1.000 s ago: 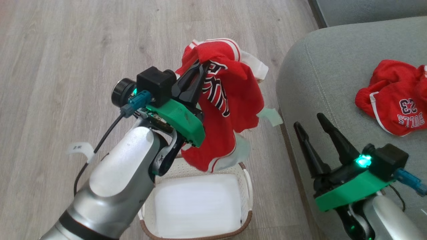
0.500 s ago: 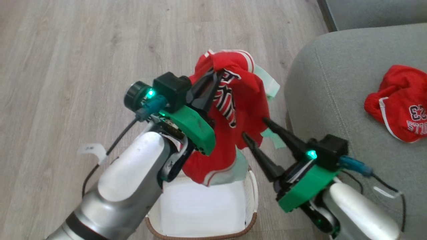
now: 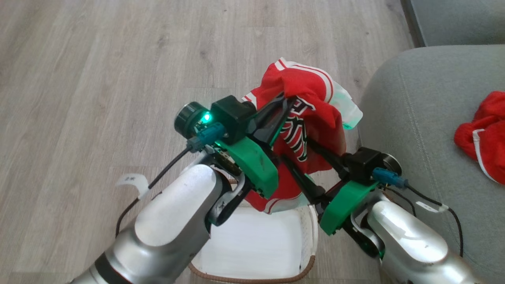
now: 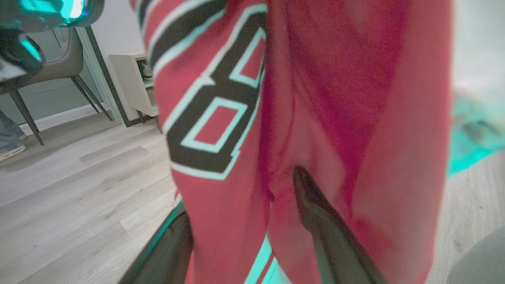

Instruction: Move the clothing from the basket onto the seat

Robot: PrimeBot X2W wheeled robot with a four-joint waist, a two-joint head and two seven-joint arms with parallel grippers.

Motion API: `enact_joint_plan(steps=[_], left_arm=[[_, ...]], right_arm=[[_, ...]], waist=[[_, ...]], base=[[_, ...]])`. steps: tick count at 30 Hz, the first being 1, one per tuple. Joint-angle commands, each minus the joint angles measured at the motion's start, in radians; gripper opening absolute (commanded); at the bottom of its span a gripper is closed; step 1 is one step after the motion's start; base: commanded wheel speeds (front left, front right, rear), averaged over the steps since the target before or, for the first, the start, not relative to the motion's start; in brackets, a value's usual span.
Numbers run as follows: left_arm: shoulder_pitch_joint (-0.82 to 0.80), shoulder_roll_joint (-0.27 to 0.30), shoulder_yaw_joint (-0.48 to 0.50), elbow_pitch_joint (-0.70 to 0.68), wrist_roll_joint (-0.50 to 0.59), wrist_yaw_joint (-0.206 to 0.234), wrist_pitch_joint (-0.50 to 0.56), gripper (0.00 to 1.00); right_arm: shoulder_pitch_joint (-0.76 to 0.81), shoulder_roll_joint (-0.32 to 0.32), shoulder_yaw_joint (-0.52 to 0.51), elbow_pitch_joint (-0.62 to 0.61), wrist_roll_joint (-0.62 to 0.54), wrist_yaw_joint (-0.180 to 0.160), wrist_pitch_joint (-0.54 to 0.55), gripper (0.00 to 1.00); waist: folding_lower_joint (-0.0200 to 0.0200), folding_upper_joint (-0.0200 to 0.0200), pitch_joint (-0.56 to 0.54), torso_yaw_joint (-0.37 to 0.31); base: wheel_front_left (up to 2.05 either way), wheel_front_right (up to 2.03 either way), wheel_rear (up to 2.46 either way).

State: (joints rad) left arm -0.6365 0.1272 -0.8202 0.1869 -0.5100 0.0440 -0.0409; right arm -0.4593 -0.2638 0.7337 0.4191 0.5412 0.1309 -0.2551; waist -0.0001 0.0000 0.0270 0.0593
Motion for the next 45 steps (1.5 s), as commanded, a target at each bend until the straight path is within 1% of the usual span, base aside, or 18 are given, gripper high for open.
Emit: enact_joint_plan(steps=[1,6,7,8,9,10,15,20,28,29,33,34,36,37,38,45], left_arm=[[-0.051,0.006,0.035,-0.040,-0.006,-0.001,0.002,0.00],[-0.043,0.004,0.024,-0.046,-0.012,-0.003,0.005,0.00],[-0.042,0.004,0.023,-0.047,-0.013,-0.003,0.006,0.00],[-0.042,0.004,0.023,-0.048,-0.014,-0.002,0.006,0.00],[-0.041,0.004,0.022,-0.049,-0.015,-0.002,0.006,0.00],[-0.040,0.005,0.023,-0.050,-0.016,-0.001,0.006,0.00],[-0.041,0.011,0.027,-0.052,-0.018,0.007,0.005,0.00],[-0.033,0.023,0.038,-0.037,-0.025,0.018,0.001,0.00],[0.006,0.047,0.055,-0.008,-0.040,0.041,-0.013,0.00],[0.006,0.047,0.055,-0.008,-0.040,0.041,-0.013,0.00],[0.022,0.055,0.058,-0.005,-0.044,0.050,-0.018,0.00],[0.025,0.055,0.057,-0.006,-0.045,0.051,-0.019,0.04],[0.030,0.055,0.051,-0.008,-0.046,0.050,-0.018,0.71],[0.032,0.055,0.048,-0.009,-0.047,0.049,-0.019,0.98],[0.034,0.054,0.045,-0.010,-0.047,0.048,-0.019,1.00],[0.048,0.049,0.022,-0.020,-0.043,0.044,-0.028,1.00]], right_arm=[[-0.032,0.018,-0.007,-0.015,-0.010,0.000,-0.007,1.00],[-0.046,0.038,-0.026,0.035,-0.019,0.000,-0.007,1.00],[-0.048,0.040,-0.028,0.041,-0.016,0.000,-0.007,0.94],[-0.050,0.042,-0.031,0.045,-0.014,0.000,-0.007,0.69],[-0.051,0.043,-0.034,0.048,-0.013,0.000,-0.007,0.23],[-0.052,0.044,-0.040,0.049,-0.012,0.000,-0.007,0.00],[-0.053,0.043,-0.059,0.037,-0.012,0.000,-0.007,0.00],[-0.027,0.034,-0.089,-0.007,-0.013,0.000,-0.007,0.00],[0.056,0.010,-0.205,-0.114,-0.027,0.000,-0.007,0.00],[0.056,0.010,-0.205,-0.114,-0.027,0.000,-0.007,0.00],[0.096,0.001,-0.281,-0.176,-0.043,0.000,-0.007,0.00],[0.106,-0.001,-0.299,-0.191,-0.047,0.000,-0.007,0.00],[0.122,-0.005,-0.334,-0.219,-0.057,0.000,-0.007,0.00],[0.129,-0.006,-0.351,-0.232,-0.061,0.000,-0.007,0.00],[0.135,-0.008,-0.366,-0.243,-0.065,0.000,-0.007,0.00],[0.160,-0.032,-0.442,-0.306,-0.095,0.000,-0.007,0.00]], waist=[[0.0001,0.0000,0.000,0.007],[0.0001,0.0000,-0.002,0.023],[0.0001,0.0000,-0.002,0.026],[0.0001,0.0000,-0.002,0.028],[0.0001,0.0000,-0.002,0.030],[0.0001,0.0000,-0.002,0.032],[0.0001,0.0000,0.005,0.032],[0.0001,0.0000,0.005,0.026],[0.0001,0.0000,0.010,-0.004],[0.0001,0.0000,0.010,-0.004],[0.0001,0.0000,0.009,-0.021],[0.0001,0.0000,0.008,-0.026],[0.0001,0.0000,0.006,-0.036],[0.0001,0.0000,0.004,-0.042],[0.0001,0.0000,0.003,-0.048],[0.0001,0.0000,0.000,-0.110]], base=[[0.00,0.00,0.00],[0.00,0.00,0.00],[0.00,0.00,0.00],[0.00,0.00,0.00],[0.00,0.00,0.00],[0.00,0.00,0.00],[0.00,0.00,0.00],[0.00,0.00,0.00],[0.00,0.00,0.00],[0.00,0.00,0.00],[0.00,0.00,0.00],[0.00,0.00,0.00],[0.00,0.00,0.00],[0.00,0.00,0.00],[0.00,0.00,0.00],[0.00,0.00,0.00]])
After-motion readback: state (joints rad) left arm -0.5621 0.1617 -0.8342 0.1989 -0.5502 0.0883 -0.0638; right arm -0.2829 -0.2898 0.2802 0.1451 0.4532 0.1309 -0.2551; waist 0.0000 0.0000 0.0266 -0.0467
